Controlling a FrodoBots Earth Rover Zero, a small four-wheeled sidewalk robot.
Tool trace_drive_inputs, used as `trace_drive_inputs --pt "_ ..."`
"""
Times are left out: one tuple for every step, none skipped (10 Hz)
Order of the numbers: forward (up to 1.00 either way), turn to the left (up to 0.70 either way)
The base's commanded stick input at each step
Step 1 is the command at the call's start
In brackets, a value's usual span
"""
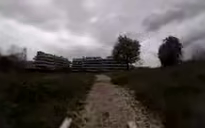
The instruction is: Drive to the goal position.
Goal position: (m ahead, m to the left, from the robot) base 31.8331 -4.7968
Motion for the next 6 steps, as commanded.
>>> trace_drive_inputs --pt "0.7 0.0" --pt "0.7 0.0" --pt "0.7 0.0" --pt "0.7 0.0" --pt "0.7 0.0" --pt "0.7 0.0"
